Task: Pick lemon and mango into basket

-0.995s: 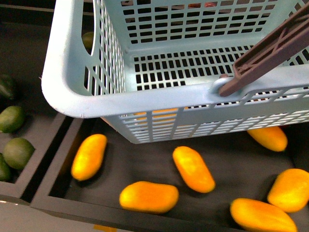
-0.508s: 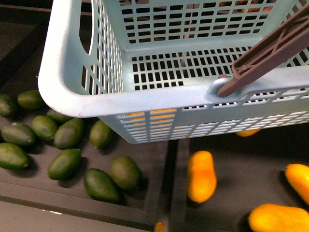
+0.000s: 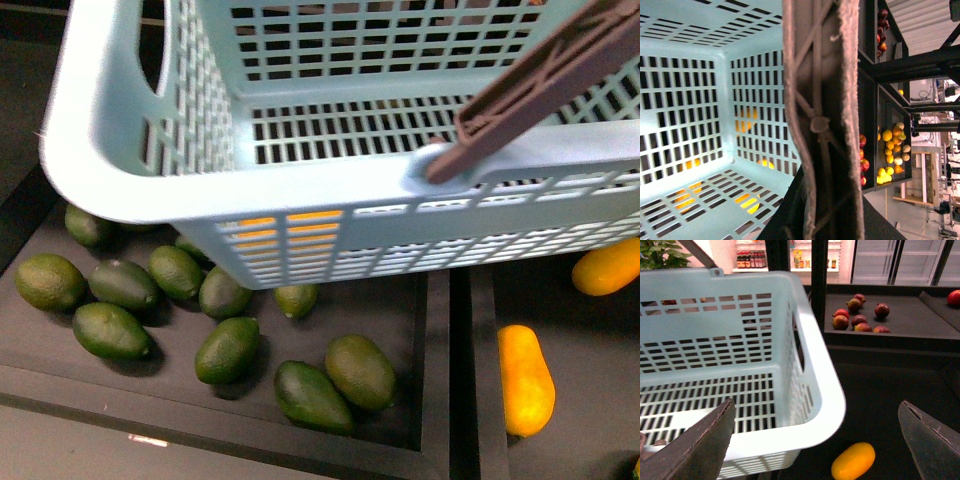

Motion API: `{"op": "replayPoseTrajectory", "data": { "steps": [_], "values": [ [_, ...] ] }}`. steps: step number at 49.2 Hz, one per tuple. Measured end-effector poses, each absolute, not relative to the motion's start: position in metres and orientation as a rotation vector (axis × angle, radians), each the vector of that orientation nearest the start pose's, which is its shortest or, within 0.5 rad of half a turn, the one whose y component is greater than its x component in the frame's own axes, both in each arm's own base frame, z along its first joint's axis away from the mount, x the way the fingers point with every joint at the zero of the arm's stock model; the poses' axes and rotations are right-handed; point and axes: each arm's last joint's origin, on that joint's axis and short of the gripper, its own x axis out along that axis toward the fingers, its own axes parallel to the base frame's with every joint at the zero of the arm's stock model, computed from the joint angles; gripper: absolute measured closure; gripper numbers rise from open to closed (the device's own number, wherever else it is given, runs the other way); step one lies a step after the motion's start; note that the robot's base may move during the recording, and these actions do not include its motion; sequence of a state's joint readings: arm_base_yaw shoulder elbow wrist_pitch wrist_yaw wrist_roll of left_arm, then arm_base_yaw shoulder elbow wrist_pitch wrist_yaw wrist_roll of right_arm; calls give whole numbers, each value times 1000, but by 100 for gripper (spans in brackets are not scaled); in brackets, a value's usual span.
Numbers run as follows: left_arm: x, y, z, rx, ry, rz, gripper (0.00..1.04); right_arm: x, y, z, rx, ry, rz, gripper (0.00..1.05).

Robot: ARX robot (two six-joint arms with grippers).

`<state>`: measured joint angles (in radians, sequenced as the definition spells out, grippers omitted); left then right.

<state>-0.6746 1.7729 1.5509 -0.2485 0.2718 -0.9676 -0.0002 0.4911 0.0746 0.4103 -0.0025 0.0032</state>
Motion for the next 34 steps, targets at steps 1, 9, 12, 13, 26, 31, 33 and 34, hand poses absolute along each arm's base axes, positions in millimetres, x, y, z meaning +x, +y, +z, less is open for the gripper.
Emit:
{"op": "replayPoseTrajectory", "data": {
  "steps": [1,9,12,13,26,31,33,34],
  "values": [
    [315,-263,323,-778,881,-620,99,132,0,183,3,6,2,9],
    [313,-267,321,-759,885,-630,99,147,-10,196,245,356,-394,9],
    [312,-268,321,-754,887,-634,99,154,-22,200,343,428,-516,9],
    [312,-268,321,-758,891,-637,99,157,-27,198,392,438,-552,9],
    [314,-265,321,-774,893,-623,99,224,-109,198,614,317,-736,9],
    [313,-267,321,-775,900,-633,99,252,-116,163,616,411,-747,9],
    [313,-267,321,-774,900,-634,99,262,-116,144,617,469,-756,9],
    [313,-267,321,-774,900,-634,99,267,-115,138,626,486,-754,9]
  ]
}}
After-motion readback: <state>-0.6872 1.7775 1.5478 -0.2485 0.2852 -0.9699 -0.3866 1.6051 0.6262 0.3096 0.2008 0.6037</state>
